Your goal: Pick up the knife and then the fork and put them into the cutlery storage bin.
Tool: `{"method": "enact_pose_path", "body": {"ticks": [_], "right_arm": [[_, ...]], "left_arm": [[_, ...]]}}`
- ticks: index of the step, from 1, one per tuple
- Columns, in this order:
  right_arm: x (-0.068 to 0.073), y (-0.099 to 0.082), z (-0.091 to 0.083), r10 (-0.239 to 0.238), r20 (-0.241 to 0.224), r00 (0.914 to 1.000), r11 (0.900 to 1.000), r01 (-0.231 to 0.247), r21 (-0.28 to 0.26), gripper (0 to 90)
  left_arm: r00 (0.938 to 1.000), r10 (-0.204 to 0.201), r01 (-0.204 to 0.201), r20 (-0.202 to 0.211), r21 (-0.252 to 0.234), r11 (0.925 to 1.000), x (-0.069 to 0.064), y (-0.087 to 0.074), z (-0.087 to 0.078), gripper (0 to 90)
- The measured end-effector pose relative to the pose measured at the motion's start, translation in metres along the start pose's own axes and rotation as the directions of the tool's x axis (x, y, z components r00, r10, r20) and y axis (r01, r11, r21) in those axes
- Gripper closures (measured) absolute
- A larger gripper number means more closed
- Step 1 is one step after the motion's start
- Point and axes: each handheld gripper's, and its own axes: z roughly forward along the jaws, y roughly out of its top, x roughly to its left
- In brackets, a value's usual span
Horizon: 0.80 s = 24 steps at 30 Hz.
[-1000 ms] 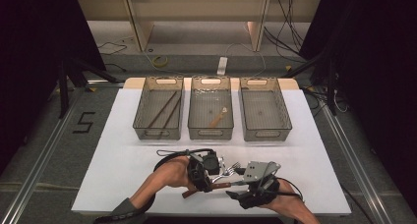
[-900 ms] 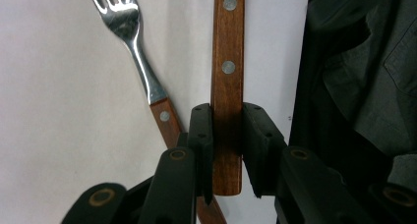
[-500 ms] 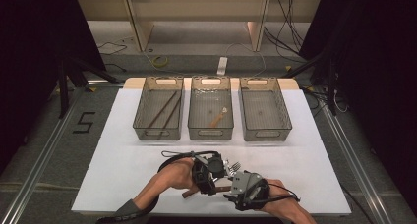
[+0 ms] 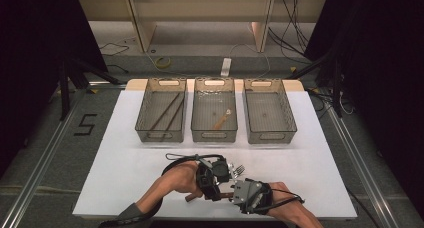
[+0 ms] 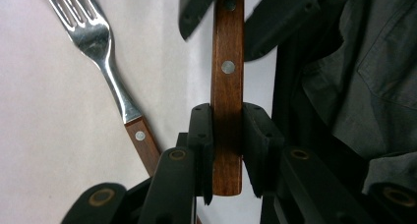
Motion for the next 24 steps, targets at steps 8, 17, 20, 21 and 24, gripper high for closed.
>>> {"method": "enact_pose_path", "body": {"ticks": [8,17,20,21,24], "right_arm": [[0.002,0.000,-0.001,-0.041,0.011,0.9991,0.9991,0.041,-0.002,64.9],[0.006,0.000,0.002,-0.099,0.023,0.9948,0.9949,0.098,0.022,71.0],[0.007,0.001,0.003,-0.104,0.029,0.9941,0.9942,0.103,0.030,71.6],[0.008,0.001,0.004,-0.114,0.030,0.9930,0.9931,0.114,0.029,71.9],[0.008,0.002,0.004,-0.133,0.025,0.9908,0.9904,0.132,0.041,73.0]], "left_arm": [[0.9999,-0.015,0.015,0.009,-0.005,0.9999,0.001,-0.001,0.000,75.0],[0.9991,-0.022,0.022,0.036,-0.001,0.9998,0.002,-0.001,0.000,75.0],[0.9985,-0.029,0.029,0.047,-0.001,0.9996,0.003,-0.001,0.001,75.0],[0.9985,-0.028,0.028,0.047,0.001,0.9996,0.003,-0.001,0.001,75.0],[0.9983,-0.027,0.027,0.052,0.002,0.9996,0.003,-0.001,0.001,75.0]]}}
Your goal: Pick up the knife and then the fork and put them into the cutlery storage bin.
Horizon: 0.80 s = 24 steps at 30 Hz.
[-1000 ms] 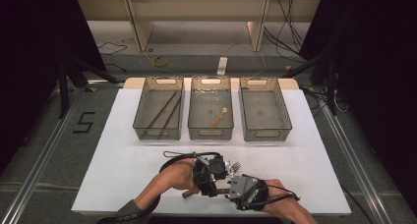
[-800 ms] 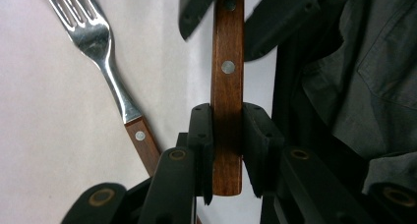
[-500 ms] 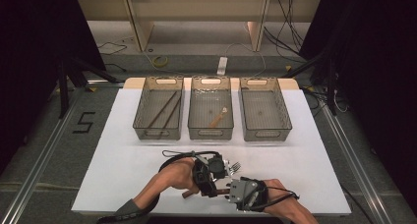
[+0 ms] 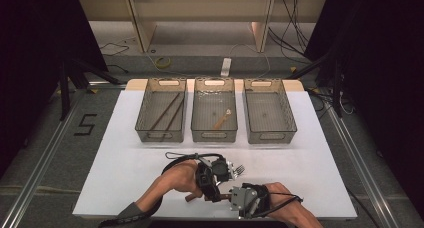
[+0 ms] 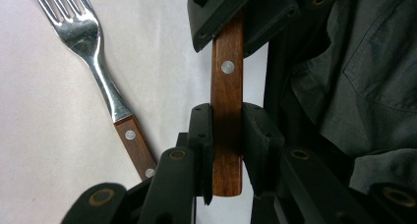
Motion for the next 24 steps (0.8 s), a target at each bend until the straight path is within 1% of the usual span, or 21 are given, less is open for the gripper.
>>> {"method": "enact_pose_path", "body": {"ticks": [1,4,5,6,7,10,11,13,15,17,18,19,20,21,22,23,24], "right_arm": [[0.000,0.000,0.001,-0.018,-0.002,0.9998,0.9998,0.018,0.000,73.4],[0.001,0.000,0.001,-0.045,0.002,0.9990,0.9989,0.045,0.007,74.8],[0.001,0.000,0.001,-0.060,0.008,0.9982,0.9982,0.060,0.007,75.4],[0.002,0.000,0.001,-0.069,0.002,0.9976,0.9976,0.069,0.010,75.9],[0.002,0.000,0.001,-0.066,-0.008,0.9978,0.9978,0.067,0.008,76.3],[0.003,0.001,0.001,-0.074,0.011,0.9972,0.9972,0.074,0.002,77.0],[0.002,0.000,0.000,-0.096,0.004,0.9953,0.9953,0.096,0.010,77.1],[0.002,0.000,0.000,-0.095,0.008,0.9955,0.9954,0.095,0.012,77.2],[0.001,0.000,-0.001,-0.083,-0.004,0.9965,0.9965,0.083,0.009,77.4],[0.000,0.000,-0.003,-0.081,-0.009,0.9967,0.9967,0.081,0.007,77.4],[0.001,-0.001,-0.004,-0.071,-0.009,0.9975,0.9974,0.071,0.010,77.5],[-0.001,-0.001,-0.004,-0.078,-0.014,0.9968,0.9969,0.078,0.003,77.5],[-0.001,-0.002,-0.004,-0.076,-0.015,0.9970,0.9971,0.077,0.002,77.5],[-0.001,-0.002,-0.006,-0.059,-0.019,0.9981,0.9982,0.059,0.006,77.5],[-0.003,-0.003,-0.006,-0.063,-0.014,0.9979,0.9980,0.063,0.001,77.5],[-0.003,-0.004,-0.007,-0.051,-0.009,0.9986,0.9987,0.051,-0.002,77.5],[-0.004,-0.005,-0.008,-0.058,-0.009,0.9983,0.9983,0.058,0.000,77.5]], "left_arm": [[1.0000,0.002,-0.002,0.003,0.003,1.0000,0.000,0.000,0.000,74.9],[1.0000,0.003,-0.003,0.004,0.000,1.0000,0.000,0.000,0.000,74.9],[1.0000,0.002,-0.002,0.009,0.003,1.0000,0.001,0.000,0.000,74.8],[0.9998,0.004,-0.004,0.018,0.002,1.0000,0.001,0.000,0.000,74.7],[0.9998,-0.001,0.001,0.022,-0.005,1.0000,0.001,-0.001,0.000,74.6],[0.9998,0.001,-0.001,0.020,-0.013,0.9999,0.003,-0.001,-0.001,74.0],[0.9996,-0.017,0.017,0.024,-0.022,0.9996,0.003,-0.001,-0.001,73.5],[0.9995,-0.015,0.016,0.026,-0.023,0.9996,0.004,-0.001,-0.001,72.6],[0.9995,-0.022,0.023,0.024,-0.035,0.9991,0.005,-0.002,-0.001,70.7],[0.9991,-0.025,0.026,0.033,-0.037,0.9990,0.007,-0.003,-0.002,68.8],[0.9987,-0.038,0.039,0.035,-0.039,0.9985,0.006,-0.004,-0.002,67.0],[0.9990,-0.036,0.037,0.026,-0.036,0.9987,0.007,-0.004,-0.003,63.2],[0.9988,-0.046,0.047,0.014,-0.041,0.9981,0.007,-0.005,-0.005,56.1],[0.9977,-0.068,0.068,0.004,-0.059,0.9960,0.008,-0.006,-0.007,51.9],[0.9968,-0.079,0.079,-0.005,-0.067,0.9946,0.009,-0.007,-0.009,47.0],[0.9949,-0.098,0.095,-0.024,-0.082,0.9921,0.011,-0.009,-0.011,42.0],[0.9937,-0.107,0.104,-0.031,-0.090,0.9905,0.012,-0.011,-0.013,36.9]]}}
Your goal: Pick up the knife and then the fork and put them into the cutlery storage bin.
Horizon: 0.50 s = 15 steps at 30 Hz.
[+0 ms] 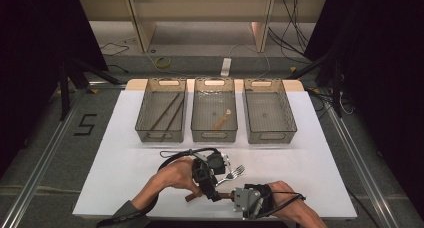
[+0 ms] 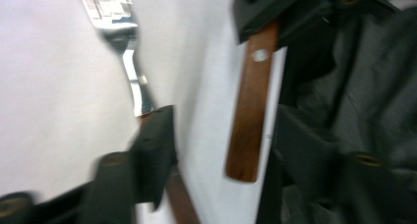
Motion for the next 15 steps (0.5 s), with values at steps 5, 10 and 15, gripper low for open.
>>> {"method": "enact_pose_path", "body": {"ticks": [5,10,15], "right_arm": [[-0.004,-0.008,-0.003,0.037,0.010,0.9993,0.9993,-0.037,0.011,77.5],[-0.015,-0.020,-0.011,0.119,0.037,0.9921,0.9928,-0.120,0.003,77.5],[-0.032,-0.035,-0.020,0.214,0.056,0.9753,0.9769,-0.213,-0.015,77.4]], "left_arm": [[0.9969,-0.058,0.054,-0.054,-0.070,0.9961,0.006,-0.011,-0.011,26.3],[0.9824,-0.135,0.113,-0.129,-0.159,0.9808,0.009,-0.022,-0.020,21.6],[0.9682,-0.176,0.134,-0.177,-0.227,0.9647,0.012,-0.031,-0.028,19.2]]}}
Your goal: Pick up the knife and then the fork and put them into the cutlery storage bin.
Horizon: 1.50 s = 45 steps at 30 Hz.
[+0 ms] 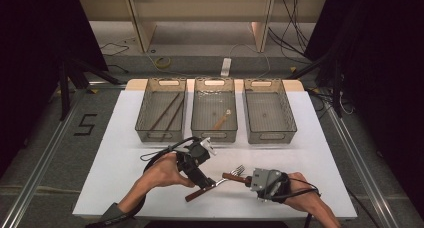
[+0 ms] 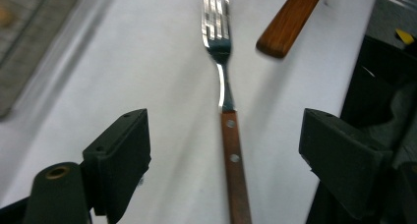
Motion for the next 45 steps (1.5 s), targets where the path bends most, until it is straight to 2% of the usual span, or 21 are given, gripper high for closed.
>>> {"method": "enact_pose_path", "body": {"ticks": [3,5,7,9,10,11,14,18,19,20,23,27,34,36,38,42,45], "right_arm": [[-0.012,-0.005,-0.004,0.072,0.021,0.9972,0.9974,-0.071,-0.013,77.4],[-0.023,-0.008,-0.007,0.135,0.035,0.9903,0.9906,-0.134,-0.031,77.4],[-0.034,-0.012,-0.010,0.201,0.033,0.9791,0.9787,-0.199,-0.050,77.4],[-0.045,-0.014,-0.014,0.272,0.035,0.9615,0.9605,-0.270,-0.069,77.4],[-0.050,-0.014,-0.015,0.297,0.041,0.9541,0.9532,-0.293,-0.074,77.4],[-0.055,-0.014,-0.017,0.313,0.047,0.9487,0.9480,-0.309,-0.078,77.4],[-0.070,-0.013,-0.020,0.376,0.045,0.9254,0.9240,-0.371,-0.091,77.3],[-0.089,-0.009,-0.022,0.423,0.066,0.9037,0.9037,-0.416,-0.103,77.3],[-0.094,-0.007,-0.023,0.435,0.068,0.8977,0.8976,-0.427,-0.110,77.3],[-0.099,-0.006,-0.024,0.453,0.073,0.8885,0.8886,-0.443,-0.117,77.3],[-0.115,-0.001,-0.025,0.490,0.078,0.8683,0.8683,-0.478,-0.133,77.3],[-0.137,0.006,-0.024,0.536,0.088,0.8394,0.8398,-0.520,-0.155,77.3],[-0.169,0.014,-0.018,0.623,0.098,0.7758,0.7780,-0.603,-0.176,77.2],[-0.178,0.014,-0.016,0.638,0.099,0.7638,0.7663,-0.617,-0.180,77.2],[-0.185,0.015,-0.013,0.648,0.110,0.7539,0.7588,-0.625,-0.183,77.3],[-0.200,0.016,-0.008,0.678,0.123,0.7244,0.7328,-0.655,-0.184,77.2],[-0.207,0.016,-0.006,0.695,0.127,0.7079,0.7175,-0.670,-0.190,77.2]], "left_arm": [[0.9996,-0.021,0.020,-0.018,-0.029,0.9994,0.002,-0.006,-0.002,18.7],[0.9986,-0.039,0.038,-0.036,-0.049,0.9981,0.002,-0.013,-0.003,18.3],[0.9969,-0.057,0.054,-0.055,-0.057,0.9969,0.002,-0.020,-0.002,18.3],[0.9947,-0.080,0.075,-0.065,-0.074,0.9945,0.005,-0.027,-0.002,18.2],[0.9928,-0.101,0.095,-0.065,-0.086,0.9918,0.005,-0.029,-0.002,18.2],[0.9914,-0.110,0.103,-0.071,-0.095,0.9902,0.006,-0.031,-0.002,18.0],[0.9860,-0.138,0.128,-0.093,-0.110,0.9858,0.005,-0.037,0.000,16.8],[0.9829,-0.145,0.128,-0.114,-0.148,0.9808,0.002,-0.044,-0.002,16.2],[0.9811,-0.151,0.129,-0.121,-0.170,0.9770,0.001,-0.046,-0.004,16.2],[0.9806,-0.153,0.130,-0.122,-0.179,0.9752,0.001,-0.048,-0.005,16.2],[0.9760,-0.181,0.153,-0.121,-0.210,0.9658,0.001,-0.054,-0.007,16.2],[0.9746,-0.190,0.161,-0.119,-0.217,0.9628,0.001,-0.058,-0.007,16.1],[0.9734,-0.191,0.163,-0.127,-0.203,0.9656,-0.001,-0.061,-0.003,16.0],[0.9724,-0.196,0.168,-0.127,-0.203,0.9647,-0.001,-0.062,-0.003,16.0],[0.9724,-0.193,0.164,-0.131,-0.203,0.9654,-0.001,-0.063,-0.003,16.0],[0.9718,-0.194,0.165,-0.133,-0.205,0.9648,-0.002,-0.063,-0.003,15.9],[0.9724,-0.192,0.163,-0.132,-0.204,0.9652,-0.003,-0.064,-0.003,15.8]]}}
